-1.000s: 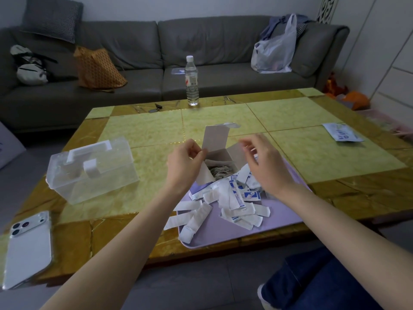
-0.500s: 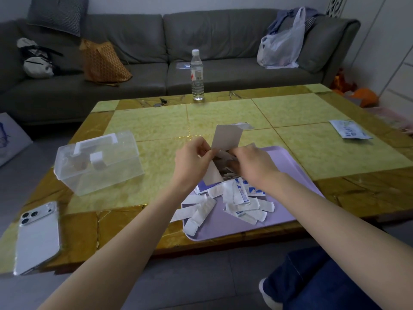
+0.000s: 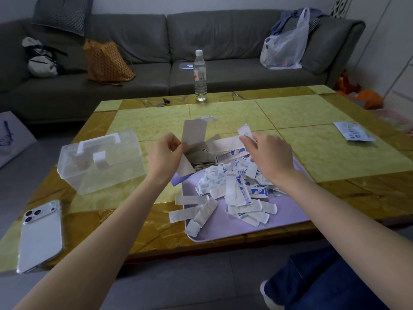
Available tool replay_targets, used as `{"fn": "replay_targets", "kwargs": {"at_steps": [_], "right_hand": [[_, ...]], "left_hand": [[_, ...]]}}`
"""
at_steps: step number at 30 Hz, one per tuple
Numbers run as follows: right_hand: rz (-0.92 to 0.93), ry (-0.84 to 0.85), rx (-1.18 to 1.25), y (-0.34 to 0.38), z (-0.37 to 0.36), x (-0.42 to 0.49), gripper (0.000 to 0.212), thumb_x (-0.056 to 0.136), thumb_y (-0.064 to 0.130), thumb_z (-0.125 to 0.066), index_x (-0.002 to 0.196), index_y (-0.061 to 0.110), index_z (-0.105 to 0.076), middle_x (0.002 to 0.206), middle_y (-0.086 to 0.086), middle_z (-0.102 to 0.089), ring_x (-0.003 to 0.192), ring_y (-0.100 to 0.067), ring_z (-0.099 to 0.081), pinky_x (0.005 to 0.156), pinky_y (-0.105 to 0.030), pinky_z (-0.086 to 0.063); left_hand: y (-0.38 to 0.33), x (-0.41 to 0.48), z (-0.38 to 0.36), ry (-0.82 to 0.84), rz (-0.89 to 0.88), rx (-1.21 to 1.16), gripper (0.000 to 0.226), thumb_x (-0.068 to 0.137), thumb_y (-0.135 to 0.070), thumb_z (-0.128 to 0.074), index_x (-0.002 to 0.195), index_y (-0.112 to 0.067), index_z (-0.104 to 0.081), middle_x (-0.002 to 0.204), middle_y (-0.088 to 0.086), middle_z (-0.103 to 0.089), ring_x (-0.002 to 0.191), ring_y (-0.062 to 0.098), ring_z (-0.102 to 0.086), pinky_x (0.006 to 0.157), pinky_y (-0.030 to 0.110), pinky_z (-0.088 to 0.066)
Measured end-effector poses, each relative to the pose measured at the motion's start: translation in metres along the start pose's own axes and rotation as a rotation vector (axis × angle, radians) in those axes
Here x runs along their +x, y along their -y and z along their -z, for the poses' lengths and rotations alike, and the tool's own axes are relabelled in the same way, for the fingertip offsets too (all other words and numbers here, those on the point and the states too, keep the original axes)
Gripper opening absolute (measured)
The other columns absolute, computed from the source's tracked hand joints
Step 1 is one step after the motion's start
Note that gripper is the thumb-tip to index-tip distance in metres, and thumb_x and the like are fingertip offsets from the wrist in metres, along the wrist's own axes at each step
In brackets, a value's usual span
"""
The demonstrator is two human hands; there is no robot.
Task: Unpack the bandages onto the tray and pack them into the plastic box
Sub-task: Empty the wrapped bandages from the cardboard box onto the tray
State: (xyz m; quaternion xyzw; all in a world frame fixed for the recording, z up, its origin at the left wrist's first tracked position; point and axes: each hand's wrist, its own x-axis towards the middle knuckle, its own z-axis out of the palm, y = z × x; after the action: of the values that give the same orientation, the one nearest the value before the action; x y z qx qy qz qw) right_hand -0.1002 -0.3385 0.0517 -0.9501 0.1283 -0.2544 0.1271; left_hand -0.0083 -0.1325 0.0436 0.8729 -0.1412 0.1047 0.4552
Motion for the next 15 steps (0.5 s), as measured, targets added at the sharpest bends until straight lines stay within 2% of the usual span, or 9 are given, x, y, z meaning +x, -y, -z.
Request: {"fn": "replay_targets", "kwargs": {"at_steps": [4,6,8,10,12,15], "right_hand": [[-0.021,0.125,-0.168,0.006,-0.015,0.004,0.048,0.1,0.04,-0.03,0.065,0.013,-0.048,0.05,0.004,-0.041,0.053,-0.021,-0.046,0.044,-0.024,-0.02],[-0.025,0.16,-0.19,0.015,-0.022,0.007,0.048,0.101,0.038,-0.029,0.065,0.011,-0.046,0.053,0.002,-0.037,0.057,-0.023,-0.045,0.045,-0.027,-0.02],[-0.029,0.189,-0.134,0.025,-0.029,0.011,0.043,0.102,0.032,-0.031,0.068,0.01,-0.046,0.063,-0.002,-0.045,0.066,-0.026,-0.049,0.051,-0.028,-0.026],[-0.038,0.192,-0.037,0.033,-0.036,0.015,0.027,0.101,0.02,-0.036,0.088,0.006,-0.055,0.087,-0.007,-0.056,0.08,-0.029,-0.054,0.061,-0.03,-0.031],[-0.053,0.172,0.026,0.039,-0.041,0.018,0.019,0.097,0.006,-0.039,0.109,0.003,-0.054,0.105,-0.012,-0.059,0.09,-0.031,-0.056,0.064,-0.031,-0.034],[-0.088,0.191,0.068,0.045,-0.048,0.021,0.031,0.089,-0.009,-0.04,0.117,0.002,-0.05,0.101,-0.014,-0.058,0.083,-0.029,-0.051,0.063,-0.033,-0.034]], "left_hand": [[0.009,0.007,0.012,-0.049,0.027,0.008,0.016,0.09,-0.022,-0.059,0.08,-0.011,-0.054,0.067,-0.009,-0.051,0.066,0.012,-0.05,0.055,0.025,-0.037],[0.011,0.008,0.017,-0.078,0.032,0.021,0.016,0.091,-0.024,-0.058,0.082,-0.012,-0.054,0.069,-0.01,-0.053,0.065,0.007,-0.052,0.055,0.023,-0.04],[0.012,0.009,0.02,-0.095,0.029,0.028,0.015,0.091,-0.024,-0.058,0.083,-0.012,-0.055,0.069,-0.011,-0.053,0.065,0.001,-0.051,0.054,0.021,-0.041],[0.015,0.01,0.024,-0.105,0.036,0.026,0.014,0.092,-0.024,-0.057,0.084,-0.013,-0.055,0.071,-0.012,-0.053,0.067,0.002,-0.051,0.059,0.025,-0.046],[0.017,0.011,0.026,-0.11,0.042,0.015,0.014,0.092,-0.025,-0.057,0.084,-0.013,-0.055,0.072,-0.012,-0.053,0.07,0.007,-0.053,0.064,0.029,-0.048],[0.018,0.01,0.029,-0.112,0.036,-0.004,0.015,0.091,-0.025,-0.059,0.083,-0.014,-0.055,0.071,-0.011,-0.053,0.071,0.011,-0.054,0.064,0.03,-0.048]]}}
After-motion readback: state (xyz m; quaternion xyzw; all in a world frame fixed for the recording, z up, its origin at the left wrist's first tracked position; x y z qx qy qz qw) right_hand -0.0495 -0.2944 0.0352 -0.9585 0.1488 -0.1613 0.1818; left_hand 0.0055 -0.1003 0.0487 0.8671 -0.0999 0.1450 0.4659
